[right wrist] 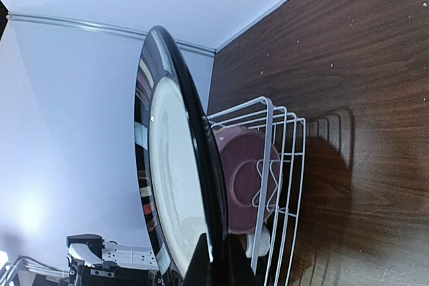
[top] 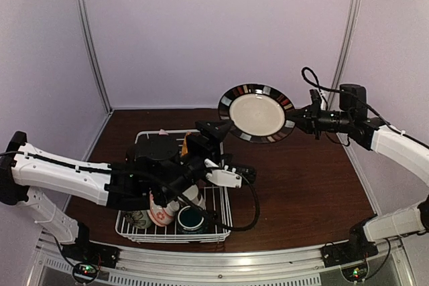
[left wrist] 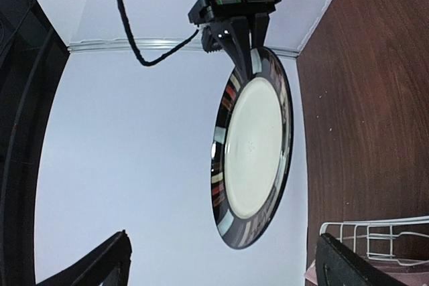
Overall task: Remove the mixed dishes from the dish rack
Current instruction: Pass from the left arm to the right, then place the plate at the center of the board.
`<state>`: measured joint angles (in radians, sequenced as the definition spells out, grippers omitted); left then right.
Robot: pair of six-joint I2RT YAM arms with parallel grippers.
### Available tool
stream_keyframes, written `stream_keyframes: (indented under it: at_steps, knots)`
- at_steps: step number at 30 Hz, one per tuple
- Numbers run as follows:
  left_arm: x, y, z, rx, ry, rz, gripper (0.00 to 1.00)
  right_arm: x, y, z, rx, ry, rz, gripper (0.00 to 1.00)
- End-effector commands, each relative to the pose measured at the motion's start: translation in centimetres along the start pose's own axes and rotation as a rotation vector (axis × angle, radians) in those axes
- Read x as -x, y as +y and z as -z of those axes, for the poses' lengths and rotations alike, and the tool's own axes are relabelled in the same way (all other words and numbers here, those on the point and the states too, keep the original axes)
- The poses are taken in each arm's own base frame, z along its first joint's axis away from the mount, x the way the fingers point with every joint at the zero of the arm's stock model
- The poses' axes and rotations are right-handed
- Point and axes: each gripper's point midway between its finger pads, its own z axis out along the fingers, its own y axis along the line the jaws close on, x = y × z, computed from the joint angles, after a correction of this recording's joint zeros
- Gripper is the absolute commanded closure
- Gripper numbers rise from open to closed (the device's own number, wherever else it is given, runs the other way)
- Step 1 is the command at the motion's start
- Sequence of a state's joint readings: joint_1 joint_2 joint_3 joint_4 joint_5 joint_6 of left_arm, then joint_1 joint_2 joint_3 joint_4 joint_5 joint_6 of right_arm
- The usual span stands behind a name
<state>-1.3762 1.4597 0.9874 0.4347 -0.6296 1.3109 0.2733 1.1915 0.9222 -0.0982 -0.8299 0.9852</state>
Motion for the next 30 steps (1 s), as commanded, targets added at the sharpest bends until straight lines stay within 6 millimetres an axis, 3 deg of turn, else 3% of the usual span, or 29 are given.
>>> stream_keyframes:
  at_steps: [1,6,10,21,30]
  knots:
    - [-0.5,3.1,0.8,0.102,0.007,0.081,0.03,5.2,5.5,1.8,0.160,-0.159,0.120,1.00]
    - [-1.2,4.2,1.2,0.143,0.027,0.114,0.03,7.8,4.3,2.4,0.174,-0.249,0.078,1.00]
    - [-1.8,5.5,2.0,0.170,0.031,0.182,0.03,9.9,1.8,3.1,0.128,-0.310,0.063,1.00]
    - [-4.8,9.8,3.5,0.282,0.117,0.379,0.03,13.3,-9.6,4.7,-0.051,-0.422,-0.034,1.00]
    - [-6.7,11.1,4.7,0.315,0.123,0.515,0.03,13.3,-16.7,2.5,-0.144,-0.375,-0.091,1.00]
